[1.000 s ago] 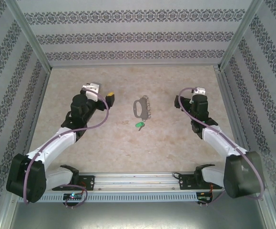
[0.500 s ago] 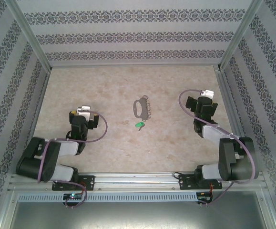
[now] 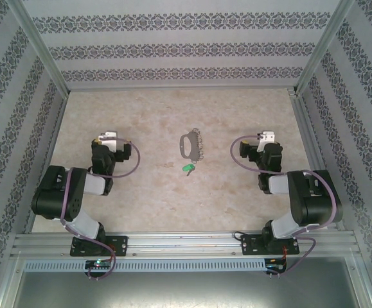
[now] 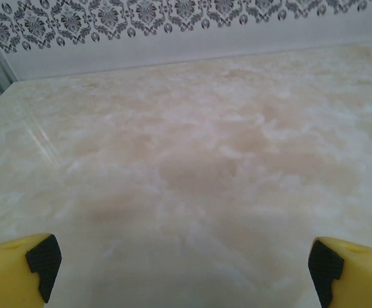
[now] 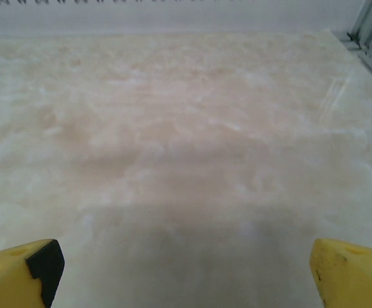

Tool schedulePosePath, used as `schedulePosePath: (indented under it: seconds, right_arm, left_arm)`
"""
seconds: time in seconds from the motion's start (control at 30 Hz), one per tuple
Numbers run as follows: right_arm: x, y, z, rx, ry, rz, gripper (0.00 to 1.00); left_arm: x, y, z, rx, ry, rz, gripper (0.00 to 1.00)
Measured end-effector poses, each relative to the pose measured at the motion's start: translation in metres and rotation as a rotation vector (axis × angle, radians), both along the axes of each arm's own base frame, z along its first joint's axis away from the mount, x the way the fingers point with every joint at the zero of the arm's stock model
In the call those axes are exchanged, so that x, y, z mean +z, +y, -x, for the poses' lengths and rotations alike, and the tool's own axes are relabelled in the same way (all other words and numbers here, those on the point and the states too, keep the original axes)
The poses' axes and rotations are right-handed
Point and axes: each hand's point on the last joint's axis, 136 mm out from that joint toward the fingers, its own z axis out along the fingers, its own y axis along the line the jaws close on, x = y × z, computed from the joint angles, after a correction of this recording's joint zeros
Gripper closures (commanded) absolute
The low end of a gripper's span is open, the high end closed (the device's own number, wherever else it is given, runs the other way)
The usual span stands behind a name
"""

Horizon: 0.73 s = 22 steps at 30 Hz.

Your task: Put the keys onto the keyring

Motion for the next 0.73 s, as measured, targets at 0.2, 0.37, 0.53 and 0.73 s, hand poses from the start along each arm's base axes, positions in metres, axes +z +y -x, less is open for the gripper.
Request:
schedulePosePath:
  seconds: [0.2, 0.37, 0.53, 0.73]
  right_arm:
    - [0.004, 0.003, -0.003, 0.004, -0.013, 0.009, 0.02]
    - [0.004, 0.006, -0.003, 0.012, -0.013, 0.025, 0.02]
    - [0.004, 0.005, -0.003, 0.010, -0.013, 0.024, 0.02]
    - [0.004, 0.001, -0.003, 0.006, -0.012, 0.018, 0.02]
  left_arm:
    - [-0.012, 0.004, 0.001, -0.007, 0.058, 0.049, 0.00]
    - [-0.016, 0.002, 0.003, -0.018, 0.078, 0.057, 0.00]
    - [-0.018, 0.001, 0.003, -0.022, 0.085, 0.059, 0.00]
    - [-0.018, 0.001, 0.003, -0.026, 0.087, 0.061, 0.00]
